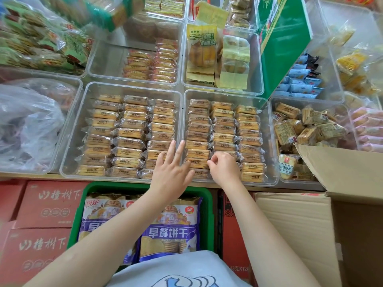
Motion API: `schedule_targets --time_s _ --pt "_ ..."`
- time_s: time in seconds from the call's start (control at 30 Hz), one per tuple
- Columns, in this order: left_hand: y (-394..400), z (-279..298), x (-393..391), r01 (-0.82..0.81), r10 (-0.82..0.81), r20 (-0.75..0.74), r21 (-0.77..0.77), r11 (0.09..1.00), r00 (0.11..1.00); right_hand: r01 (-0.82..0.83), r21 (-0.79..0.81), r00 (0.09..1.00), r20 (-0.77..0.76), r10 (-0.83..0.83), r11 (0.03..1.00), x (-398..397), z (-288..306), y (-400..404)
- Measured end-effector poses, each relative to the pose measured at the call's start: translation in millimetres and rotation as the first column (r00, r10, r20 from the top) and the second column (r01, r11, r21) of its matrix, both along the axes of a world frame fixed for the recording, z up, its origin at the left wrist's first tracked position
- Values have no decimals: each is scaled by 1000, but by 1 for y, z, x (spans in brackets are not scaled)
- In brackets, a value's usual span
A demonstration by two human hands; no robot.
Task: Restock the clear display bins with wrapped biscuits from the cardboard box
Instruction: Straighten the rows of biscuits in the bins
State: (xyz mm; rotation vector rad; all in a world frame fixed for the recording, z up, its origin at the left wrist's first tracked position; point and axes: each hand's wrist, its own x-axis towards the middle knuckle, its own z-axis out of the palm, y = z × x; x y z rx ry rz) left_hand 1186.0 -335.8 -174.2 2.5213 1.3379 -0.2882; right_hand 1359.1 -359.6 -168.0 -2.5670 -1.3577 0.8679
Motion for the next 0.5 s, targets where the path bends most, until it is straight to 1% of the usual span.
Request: schedule_targets --time_s 0.07,0.13,0.2,0.23,0.3,0.37,0.5 --pt "4 5 4 8 -9 -49 -22 1000 999 10 19 1000 0 -10 1000 2 0 -1" --pt "8 10 6 16 -17 -78 -19 1000 997 44 88 999 9 -45 995 3 -1 -3" --pt "10 11 7 13 -13 -72 0 1000 997 97 176 995 -11 -96 980 3 -1 -4" --pt "11 10 7 7 -7 -66 6 1000 998 103 188 995 -16 -102 977 3 0 -3" --pt "12 7 8 2 -2 -71 1 1000 997 86 144 996 -14 -85 986 3 -1 2" --pt "14 4 9 4 -5 -75 -13 1000 997 52 97 998 23 -54 994 2 -1 6" --pt "12 5 12 21 -23 -56 -26 999 998 -39 59 997 62 35 997 -4 0 10"
